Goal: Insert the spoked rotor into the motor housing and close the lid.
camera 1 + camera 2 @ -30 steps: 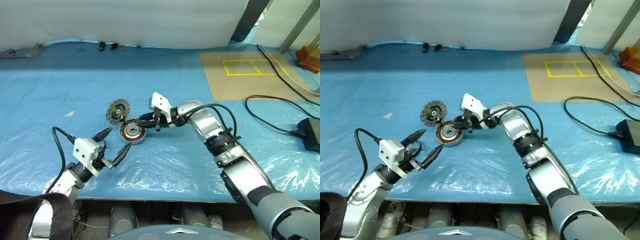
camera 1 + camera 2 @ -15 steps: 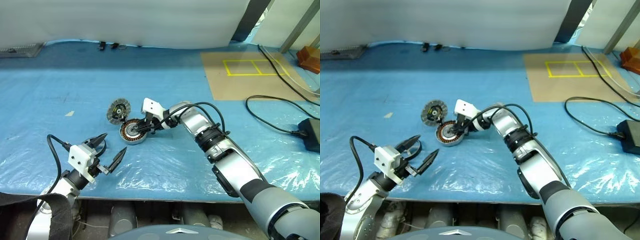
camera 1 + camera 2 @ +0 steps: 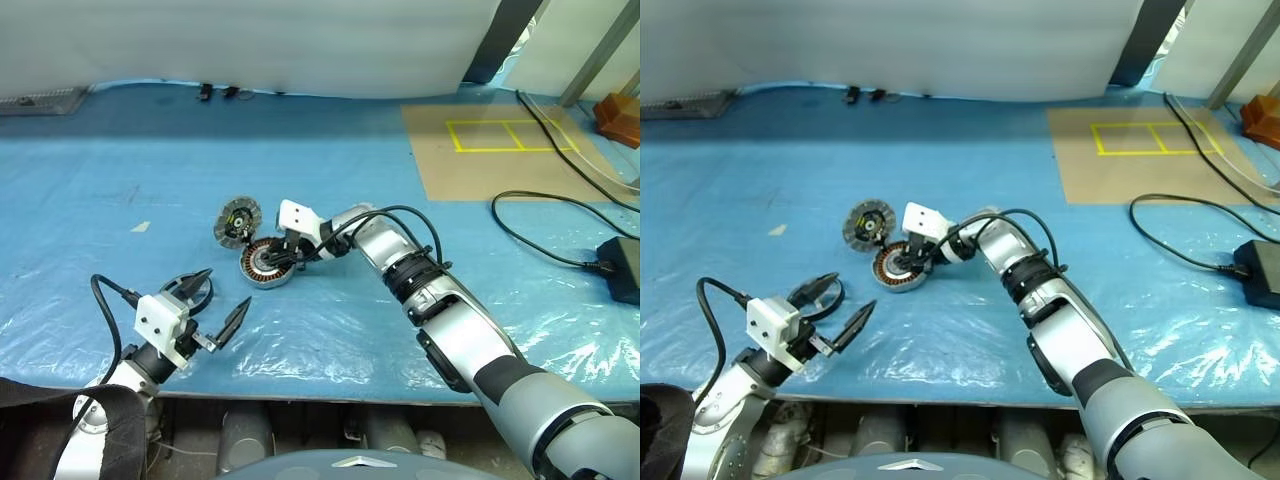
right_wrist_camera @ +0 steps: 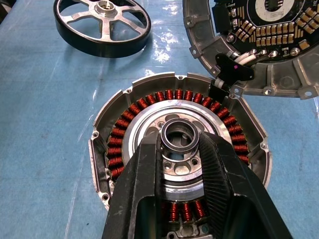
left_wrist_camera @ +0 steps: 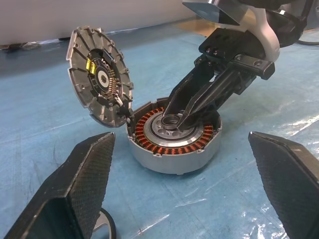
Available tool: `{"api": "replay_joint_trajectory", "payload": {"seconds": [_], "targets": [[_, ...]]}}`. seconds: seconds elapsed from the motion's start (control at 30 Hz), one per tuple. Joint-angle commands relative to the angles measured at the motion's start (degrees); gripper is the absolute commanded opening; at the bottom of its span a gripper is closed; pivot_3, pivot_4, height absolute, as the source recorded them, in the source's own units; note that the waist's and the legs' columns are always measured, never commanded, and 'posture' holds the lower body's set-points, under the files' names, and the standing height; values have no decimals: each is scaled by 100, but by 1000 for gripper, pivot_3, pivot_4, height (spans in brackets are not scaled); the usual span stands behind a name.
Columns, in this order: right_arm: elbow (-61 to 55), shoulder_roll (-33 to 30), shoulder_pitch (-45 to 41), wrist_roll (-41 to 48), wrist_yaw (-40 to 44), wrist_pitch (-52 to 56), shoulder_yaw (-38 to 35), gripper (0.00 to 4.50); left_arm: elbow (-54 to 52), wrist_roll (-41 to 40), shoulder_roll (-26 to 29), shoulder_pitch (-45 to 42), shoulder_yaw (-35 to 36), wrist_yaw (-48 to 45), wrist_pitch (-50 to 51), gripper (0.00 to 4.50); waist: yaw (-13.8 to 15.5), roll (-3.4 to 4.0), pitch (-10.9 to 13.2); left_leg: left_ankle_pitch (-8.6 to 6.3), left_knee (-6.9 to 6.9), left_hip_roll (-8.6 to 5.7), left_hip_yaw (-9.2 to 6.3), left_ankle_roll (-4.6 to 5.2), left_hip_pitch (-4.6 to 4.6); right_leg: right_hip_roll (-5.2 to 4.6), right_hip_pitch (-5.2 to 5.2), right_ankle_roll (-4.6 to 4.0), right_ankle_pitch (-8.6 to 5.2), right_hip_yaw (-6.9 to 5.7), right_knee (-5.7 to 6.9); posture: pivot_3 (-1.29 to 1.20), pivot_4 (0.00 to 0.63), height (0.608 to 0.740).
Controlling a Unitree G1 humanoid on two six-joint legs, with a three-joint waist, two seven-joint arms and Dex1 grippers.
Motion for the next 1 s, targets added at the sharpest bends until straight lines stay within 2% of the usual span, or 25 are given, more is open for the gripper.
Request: {"api": "replay_joint_trajectory", "payload": {"seconds": [0.03, 0.53, 0.63, 0.77, 0.93, 1.0], "targets": [[147, -14, -74, -149, 38, -64, 49, 985, -30, -13, -7, -3, 87, 22, -138, 4500, 0, 0, 0, 0, 1, 0, 0, 0, 0, 0, 0, 0, 0, 0, 1, 0, 150, 740], [275, -94, 33, -183, 31, -203, 42, 985, -32, -7, 9, -71, 28, 14, -110, 4500, 2, 0, 0, 0, 14, 0, 0, 0, 4, -3, 2, 0, 0, 2, 18, 0, 150, 740], [238, -84, 53, -140, -9, -273, -14, 1761, -42, -6, 19, -110, 15, 16, -76, 4500, 2, 0, 0, 0, 14, 0, 0, 0, 4, -3, 2, 0, 0, 2, 18, 0, 150, 740], [216, -24, -60, 157, -158, -144, -382, 3081, -73, -24, 44, -174, 26, 30, -6, 4500, 4, 1, 0, 0, 18, 0, 0, 0, 3, -3, 2, 0, 0, 2, 21, 0, 150, 740], [-47, 31, -107, 630, 43, 383, -844, 3081, -54, -44, 61, -209, -7, -7, 46, 4500, 11, 1, 0, 0, 19, 0, 0, 0, -2, -3, -3, 0, 0, 3, 22, 0, 150, 740], [-97, 82, -112, 742, 4, 597, -970, 2662, -24, -45, 60, -240, -10, -16, 55, 4500, 10, 1, 0, 0, 16, 1, 1, 0, -4, -2, -7, -1, -1, 3, 22, 0, 150, 740]]}}
